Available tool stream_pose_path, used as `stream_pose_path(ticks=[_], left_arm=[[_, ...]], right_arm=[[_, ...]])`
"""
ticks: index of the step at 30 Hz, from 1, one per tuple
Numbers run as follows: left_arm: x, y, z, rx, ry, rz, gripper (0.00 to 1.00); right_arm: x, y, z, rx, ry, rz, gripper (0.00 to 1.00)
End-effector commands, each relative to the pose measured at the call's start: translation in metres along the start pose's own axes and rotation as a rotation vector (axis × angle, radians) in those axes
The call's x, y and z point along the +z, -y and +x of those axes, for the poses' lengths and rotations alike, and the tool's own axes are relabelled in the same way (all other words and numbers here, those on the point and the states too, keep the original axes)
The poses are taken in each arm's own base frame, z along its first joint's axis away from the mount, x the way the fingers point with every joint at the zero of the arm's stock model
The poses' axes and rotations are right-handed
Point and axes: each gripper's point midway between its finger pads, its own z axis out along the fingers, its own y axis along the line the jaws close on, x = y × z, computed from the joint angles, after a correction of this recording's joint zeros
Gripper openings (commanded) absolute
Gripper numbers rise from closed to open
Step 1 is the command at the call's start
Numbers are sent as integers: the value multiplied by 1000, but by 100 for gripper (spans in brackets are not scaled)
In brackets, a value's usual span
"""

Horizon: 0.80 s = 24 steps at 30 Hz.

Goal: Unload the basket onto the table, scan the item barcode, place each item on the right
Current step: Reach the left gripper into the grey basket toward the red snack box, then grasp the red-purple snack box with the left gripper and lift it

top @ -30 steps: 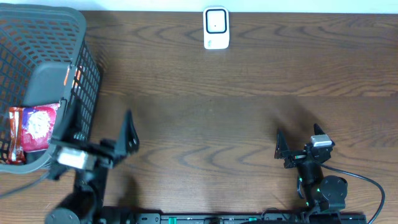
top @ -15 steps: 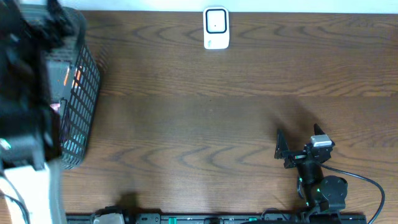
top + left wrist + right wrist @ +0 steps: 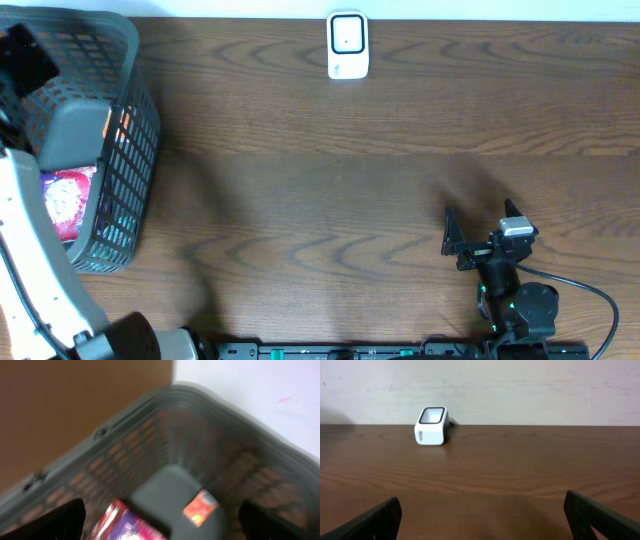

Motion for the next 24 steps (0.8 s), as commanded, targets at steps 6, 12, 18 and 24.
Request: stream_pose_path(ticks=[6, 12, 18, 24], left_arm=[[62, -40, 51, 24, -239, -124, 98], [84, -42, 99, 130, -414, -125, 98], [103, -43, 176, 209, -605, -116, 98], [114, -47, 236, 229, -710, -119, 98]], right_arm=[[0, 2, 1, -11, -2, 9, 99], [0, 2, 1, -11, -2, 9, 99], [0, 2, 1, -11, -2, 9, 99], [0, 2, 1, -11, -2, 9, 99]])
